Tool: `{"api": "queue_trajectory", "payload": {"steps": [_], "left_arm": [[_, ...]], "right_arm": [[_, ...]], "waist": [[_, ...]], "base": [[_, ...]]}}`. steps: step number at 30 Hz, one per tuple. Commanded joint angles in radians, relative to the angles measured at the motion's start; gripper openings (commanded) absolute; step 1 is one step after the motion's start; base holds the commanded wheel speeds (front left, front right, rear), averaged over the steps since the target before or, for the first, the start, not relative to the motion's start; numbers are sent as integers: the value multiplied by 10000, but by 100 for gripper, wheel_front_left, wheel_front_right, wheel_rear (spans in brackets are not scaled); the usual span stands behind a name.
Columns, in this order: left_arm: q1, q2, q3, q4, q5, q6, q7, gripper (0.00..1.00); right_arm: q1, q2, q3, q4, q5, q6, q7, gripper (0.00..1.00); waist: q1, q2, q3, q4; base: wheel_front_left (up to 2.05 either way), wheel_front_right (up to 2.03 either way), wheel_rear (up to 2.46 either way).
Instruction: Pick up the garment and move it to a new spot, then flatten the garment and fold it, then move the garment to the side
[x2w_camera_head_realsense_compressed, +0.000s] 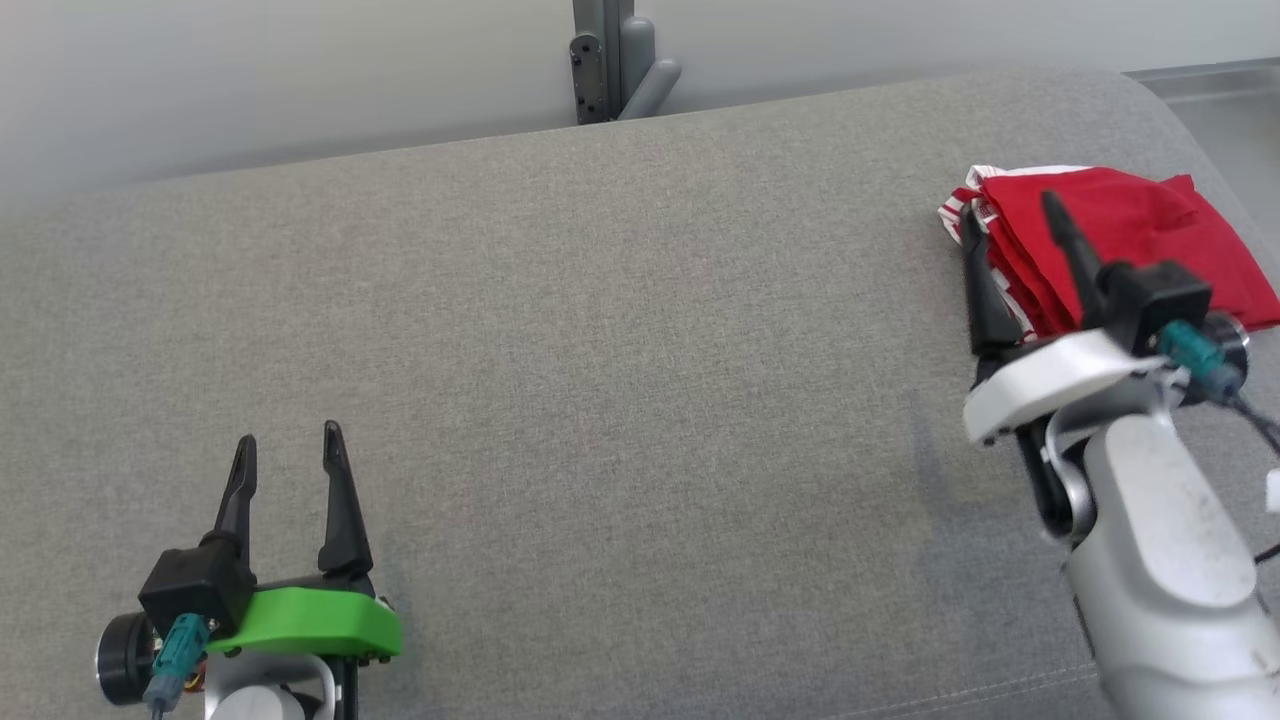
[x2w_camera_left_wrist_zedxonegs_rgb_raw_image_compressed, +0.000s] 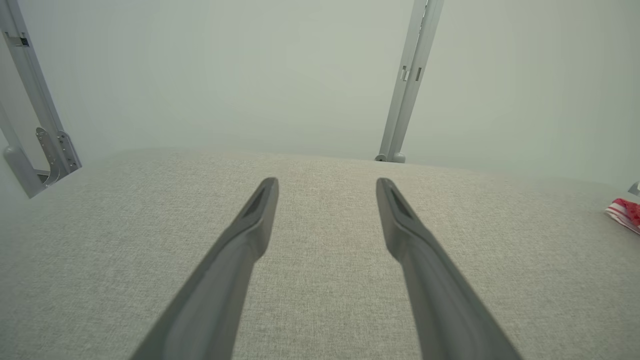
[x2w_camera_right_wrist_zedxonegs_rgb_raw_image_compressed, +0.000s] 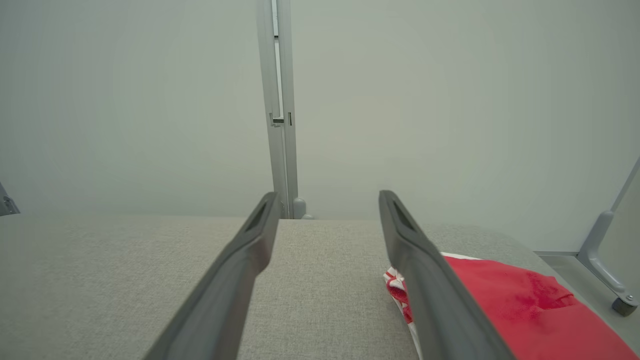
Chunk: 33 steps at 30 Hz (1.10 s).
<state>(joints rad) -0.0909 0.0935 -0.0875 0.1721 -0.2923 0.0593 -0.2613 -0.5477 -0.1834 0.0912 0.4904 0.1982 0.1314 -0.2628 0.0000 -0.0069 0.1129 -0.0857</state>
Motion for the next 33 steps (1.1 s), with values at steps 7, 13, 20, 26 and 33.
{"api": "queue_trajectory", "payload": {"steps": [7,13,20,26,33], "left_arm": [[726,-44,378,-169,206,197,-42,100],[1053,-154,465,-214,129,115,-42,100],[1189,-281,304,-212,238,-177,-43,100],[1031,-301,297,-275,486,-343,-44,100],[1105,-333,343,-275,640,-414,-44,100]], "right_arm": [[2378,1106,-651,-1915,-1106,-18,-24,100],[3440,1304,-711,-2877,-1388,-18,14,100],[4274,1319,41,-3506,-565,-16,31,100],[4372,1322,165,-3552,-468,-18,61,100],[4415,1323,194,-3442,-414,-16,75,100]], "waist": [[0,69,-353,253],[0,69,-463,383],[0,69,-517,524],[0,69,-506,595],[0,69,-574,604]], "base": [[0,0,0],[0,0,0],[0,0,0],[0,0,0],[0,0,0]]}}
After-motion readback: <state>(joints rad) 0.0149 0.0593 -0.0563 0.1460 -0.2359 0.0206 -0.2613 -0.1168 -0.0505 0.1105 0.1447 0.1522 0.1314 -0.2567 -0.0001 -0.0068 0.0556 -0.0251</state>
